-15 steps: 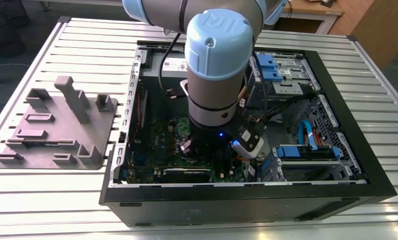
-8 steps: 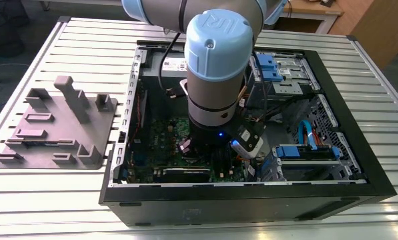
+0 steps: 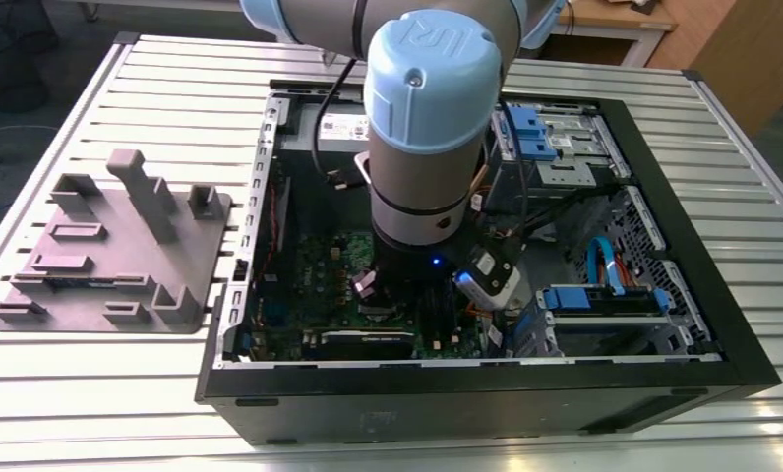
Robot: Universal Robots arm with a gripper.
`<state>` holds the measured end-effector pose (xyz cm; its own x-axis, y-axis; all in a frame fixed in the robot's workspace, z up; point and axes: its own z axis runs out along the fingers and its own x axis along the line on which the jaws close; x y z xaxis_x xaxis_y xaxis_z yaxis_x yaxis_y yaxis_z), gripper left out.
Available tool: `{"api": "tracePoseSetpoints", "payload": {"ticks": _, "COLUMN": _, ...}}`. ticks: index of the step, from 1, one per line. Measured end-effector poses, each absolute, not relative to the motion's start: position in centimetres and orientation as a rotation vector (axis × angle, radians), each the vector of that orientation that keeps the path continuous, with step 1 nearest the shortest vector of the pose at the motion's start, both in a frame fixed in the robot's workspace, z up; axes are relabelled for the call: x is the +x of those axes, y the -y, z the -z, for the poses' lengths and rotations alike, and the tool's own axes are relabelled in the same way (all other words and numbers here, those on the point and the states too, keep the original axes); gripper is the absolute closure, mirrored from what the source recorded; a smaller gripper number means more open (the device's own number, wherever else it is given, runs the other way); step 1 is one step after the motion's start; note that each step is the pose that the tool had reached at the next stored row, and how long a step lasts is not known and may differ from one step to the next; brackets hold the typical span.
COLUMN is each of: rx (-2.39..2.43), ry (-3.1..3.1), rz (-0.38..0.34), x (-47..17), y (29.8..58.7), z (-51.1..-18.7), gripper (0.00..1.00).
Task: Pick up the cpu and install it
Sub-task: 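Install the first cpu locking lever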
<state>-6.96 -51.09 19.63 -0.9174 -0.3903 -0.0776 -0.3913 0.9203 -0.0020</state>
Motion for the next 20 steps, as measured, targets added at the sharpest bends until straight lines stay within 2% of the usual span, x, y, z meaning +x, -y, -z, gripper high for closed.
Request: {"api": "tracePoseSetpoints", "payload": {"ticks": 20, "rx": -0.595, "ry": -3.003, "rz": -0.032, "x": -8.1, "y": 51.0, "z": -20.7, "gripper": 0.89}}
